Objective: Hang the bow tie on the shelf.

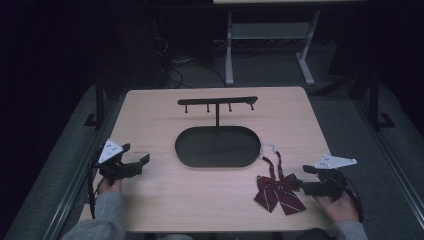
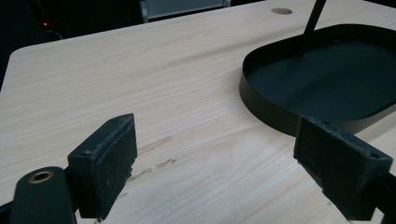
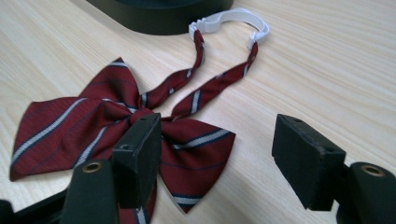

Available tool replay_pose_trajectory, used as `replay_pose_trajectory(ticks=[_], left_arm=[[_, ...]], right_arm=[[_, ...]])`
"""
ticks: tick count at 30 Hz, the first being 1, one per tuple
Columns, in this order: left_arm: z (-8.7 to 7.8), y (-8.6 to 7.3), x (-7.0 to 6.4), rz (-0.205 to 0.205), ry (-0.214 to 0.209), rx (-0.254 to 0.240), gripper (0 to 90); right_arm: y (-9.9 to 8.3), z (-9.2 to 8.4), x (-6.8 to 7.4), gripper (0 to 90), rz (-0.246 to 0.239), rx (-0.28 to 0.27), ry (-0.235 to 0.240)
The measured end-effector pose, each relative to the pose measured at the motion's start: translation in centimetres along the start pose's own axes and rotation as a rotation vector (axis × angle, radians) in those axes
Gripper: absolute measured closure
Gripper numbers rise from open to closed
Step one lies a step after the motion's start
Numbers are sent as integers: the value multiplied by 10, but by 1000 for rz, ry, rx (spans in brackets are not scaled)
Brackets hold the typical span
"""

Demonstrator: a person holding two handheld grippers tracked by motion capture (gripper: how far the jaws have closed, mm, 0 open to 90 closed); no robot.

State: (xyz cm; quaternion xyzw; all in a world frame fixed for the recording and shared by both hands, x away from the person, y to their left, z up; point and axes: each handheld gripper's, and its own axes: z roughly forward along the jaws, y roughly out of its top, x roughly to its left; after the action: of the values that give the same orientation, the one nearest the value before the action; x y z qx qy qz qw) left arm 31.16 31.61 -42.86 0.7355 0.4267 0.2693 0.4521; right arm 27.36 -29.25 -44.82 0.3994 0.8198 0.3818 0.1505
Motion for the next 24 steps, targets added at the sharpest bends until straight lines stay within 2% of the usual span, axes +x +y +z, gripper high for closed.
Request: replay_pose_trajectory(ticks=[2, 7, 11, 13, 18, 19, 20, 22, 23, 24], left_arm=[[1, 0, -1, -3, -3, -5, 130], [4, 0, -4, 15, -6, 21, 130], [4, 1, -5, 34, -1, 22, 130], [5, 0, -5, 29, -9, 30, 130], [6, 1, -5, 27, -3, 26, 130], [6, 1, -4, 26, -2, 25, 130], [6, 1, -4, 26, -2, 25, 130], [6, 1, -5, 25, 1, 21, 130], [6, 1, -5, 25, 1, 21, 130], [7, 2, -5, 22, -2, 21, 130]], right_arm=[[2, -1, 1, 318, -8, -9, 4], [12, -6, 6, 282, -11, -40, 8], [22, -8, 10, 288, -7, -36, 11], [29, -9, 13, 297, -23, -37, 12], [49, -6, 13, 321, -29, -7, 5], [61, -3, 15, 354, -45, 2, 9], [61, -3, 15, 354, -45, 2, 9], [77, 6, 15, 374, -92, 31, 1], [77, 6, 15, 374, -92, 31, 1], [83, 15, 11, 405, -89, 65, 7]])
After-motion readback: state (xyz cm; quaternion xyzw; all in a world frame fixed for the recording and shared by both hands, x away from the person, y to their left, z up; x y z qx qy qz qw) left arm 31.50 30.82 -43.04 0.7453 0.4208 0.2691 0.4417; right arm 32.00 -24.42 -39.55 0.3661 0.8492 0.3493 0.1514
